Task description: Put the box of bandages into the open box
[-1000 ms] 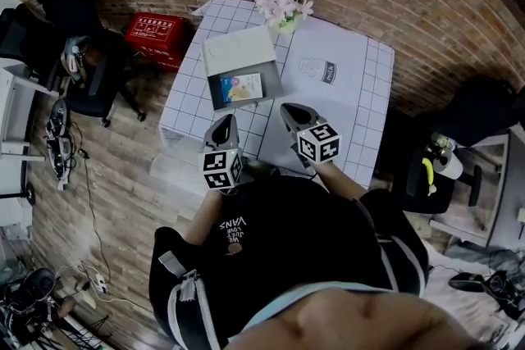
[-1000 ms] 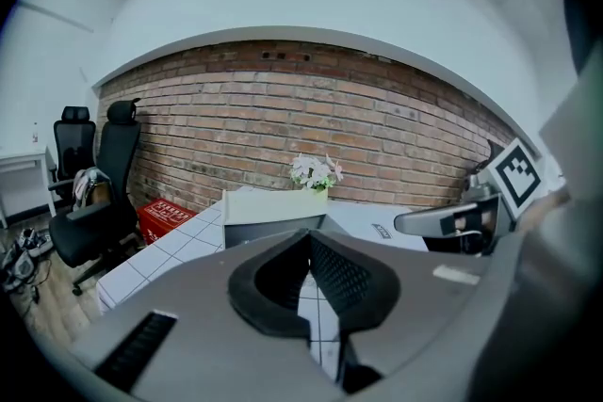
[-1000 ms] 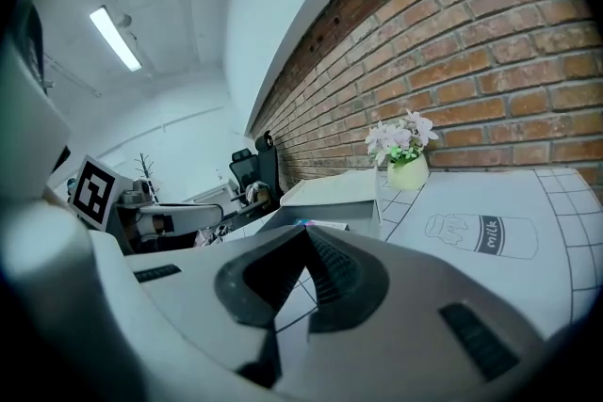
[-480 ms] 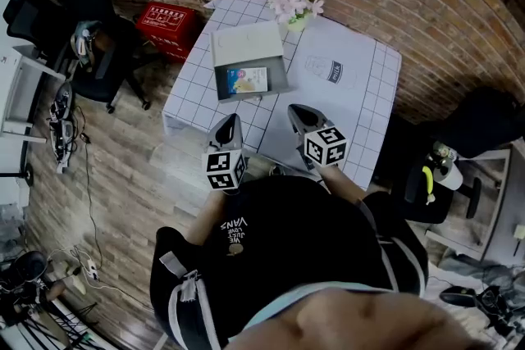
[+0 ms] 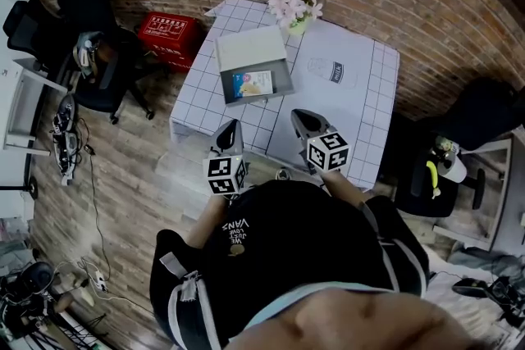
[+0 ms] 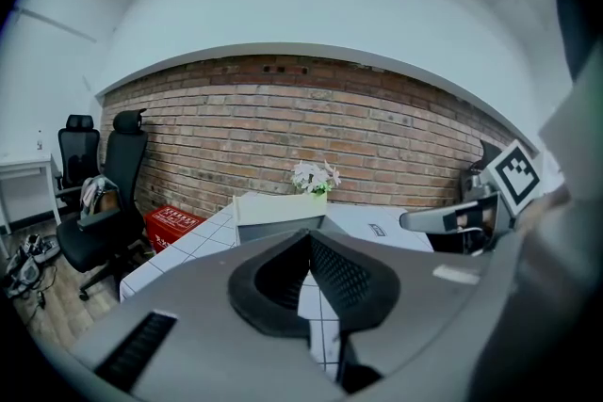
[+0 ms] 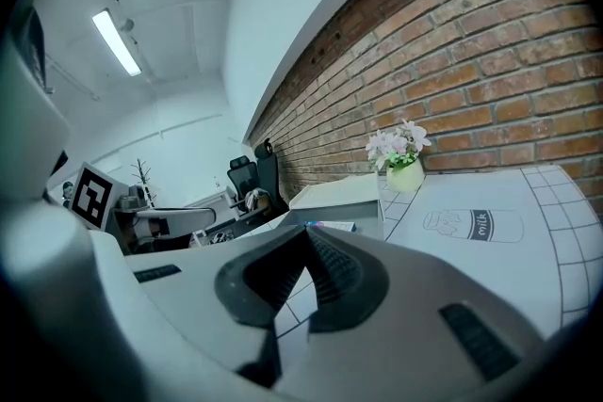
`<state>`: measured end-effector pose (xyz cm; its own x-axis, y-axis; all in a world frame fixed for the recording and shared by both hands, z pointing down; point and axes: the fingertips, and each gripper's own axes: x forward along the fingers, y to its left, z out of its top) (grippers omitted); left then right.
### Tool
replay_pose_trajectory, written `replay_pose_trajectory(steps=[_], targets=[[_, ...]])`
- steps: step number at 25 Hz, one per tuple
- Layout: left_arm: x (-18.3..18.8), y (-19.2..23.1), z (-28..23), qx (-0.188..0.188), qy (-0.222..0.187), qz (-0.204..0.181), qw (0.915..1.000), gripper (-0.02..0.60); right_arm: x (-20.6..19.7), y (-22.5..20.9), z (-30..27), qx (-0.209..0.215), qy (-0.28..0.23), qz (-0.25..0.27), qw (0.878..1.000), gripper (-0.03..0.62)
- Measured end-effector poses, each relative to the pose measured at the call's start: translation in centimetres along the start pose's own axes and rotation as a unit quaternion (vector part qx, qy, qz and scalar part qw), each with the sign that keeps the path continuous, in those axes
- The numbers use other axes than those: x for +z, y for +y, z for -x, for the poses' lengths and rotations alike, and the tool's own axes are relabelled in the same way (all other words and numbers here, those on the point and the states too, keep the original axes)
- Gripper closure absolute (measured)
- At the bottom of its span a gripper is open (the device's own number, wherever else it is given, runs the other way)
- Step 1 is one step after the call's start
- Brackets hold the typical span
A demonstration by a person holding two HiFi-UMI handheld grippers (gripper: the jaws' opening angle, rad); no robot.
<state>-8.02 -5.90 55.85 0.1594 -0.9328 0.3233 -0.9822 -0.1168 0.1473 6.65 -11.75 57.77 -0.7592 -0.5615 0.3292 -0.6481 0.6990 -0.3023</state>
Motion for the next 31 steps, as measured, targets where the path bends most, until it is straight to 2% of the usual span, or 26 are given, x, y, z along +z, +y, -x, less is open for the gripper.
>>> replay_pose_trajectory(steps=[13,31], targets=[[-1.0,1.0,3.5,-0.015,0.009,-0.001,0.9998,0.571,-1.0,2.5,2.2,-0.031,-0.004,-0.002,1.000,0.589],[-2.4,3.5,6.8,-0.020,0.010,0.009,0.9997,0.571,-2.5,6.3,2.9,-0.048,-0.004,-0.007,0.999,0.589]])
